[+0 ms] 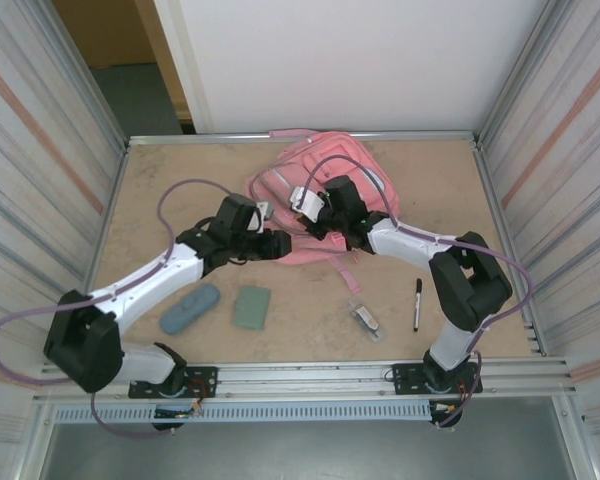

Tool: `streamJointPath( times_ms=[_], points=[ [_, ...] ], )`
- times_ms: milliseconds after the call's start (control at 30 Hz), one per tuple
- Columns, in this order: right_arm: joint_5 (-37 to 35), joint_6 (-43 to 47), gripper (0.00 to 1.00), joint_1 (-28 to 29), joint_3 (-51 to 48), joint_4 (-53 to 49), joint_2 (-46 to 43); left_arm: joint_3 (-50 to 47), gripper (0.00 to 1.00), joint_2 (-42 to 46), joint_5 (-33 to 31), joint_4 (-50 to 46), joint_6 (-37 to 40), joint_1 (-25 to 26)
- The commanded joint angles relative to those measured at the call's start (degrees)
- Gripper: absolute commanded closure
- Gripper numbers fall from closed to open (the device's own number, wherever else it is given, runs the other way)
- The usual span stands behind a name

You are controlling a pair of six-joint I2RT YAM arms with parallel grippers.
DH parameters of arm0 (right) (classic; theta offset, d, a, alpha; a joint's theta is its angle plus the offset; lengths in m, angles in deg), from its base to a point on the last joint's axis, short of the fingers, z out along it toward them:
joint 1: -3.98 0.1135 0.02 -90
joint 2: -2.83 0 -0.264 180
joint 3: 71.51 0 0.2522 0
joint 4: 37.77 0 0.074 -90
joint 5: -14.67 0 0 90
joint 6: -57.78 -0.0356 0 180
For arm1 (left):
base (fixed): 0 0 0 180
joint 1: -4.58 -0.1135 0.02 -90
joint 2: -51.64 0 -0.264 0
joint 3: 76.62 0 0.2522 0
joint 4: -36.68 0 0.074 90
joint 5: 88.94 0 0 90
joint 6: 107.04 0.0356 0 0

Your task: Pack books, pencil case, and school supplies into a backpack

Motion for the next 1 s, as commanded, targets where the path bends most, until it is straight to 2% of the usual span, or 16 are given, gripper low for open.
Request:
streamJointPath(
  times_ms=[0, 367, 700, 967],
  points=[
    [5.77, -6.12, 1.0, -0.85, 0.89, 4.36, -4.11, 3.86, 0.54, -3.26, -2.29, 2.91, 7.11, 1.83],
    [10.69, -11.46, 1.0, -1.77, 1.76, 4.44, -4.13, 9.43, 0.56, -11.13, -12.7, 5.19, 18.56, 5.98],
    [12.52, -15.95, 1.0, -2.73, 2.71, 4.92, -3.89, 9.43, 0.57, -16.34, -12.77, 11.41, 22.71, 7.31],
    [13.22, -18.41, 1.0, -3.33, 3.35, 4.89, -4.22, 11.39, 0.62, -21.06, -20.22, 11.15, 25.3, 7.67]
  ],
)
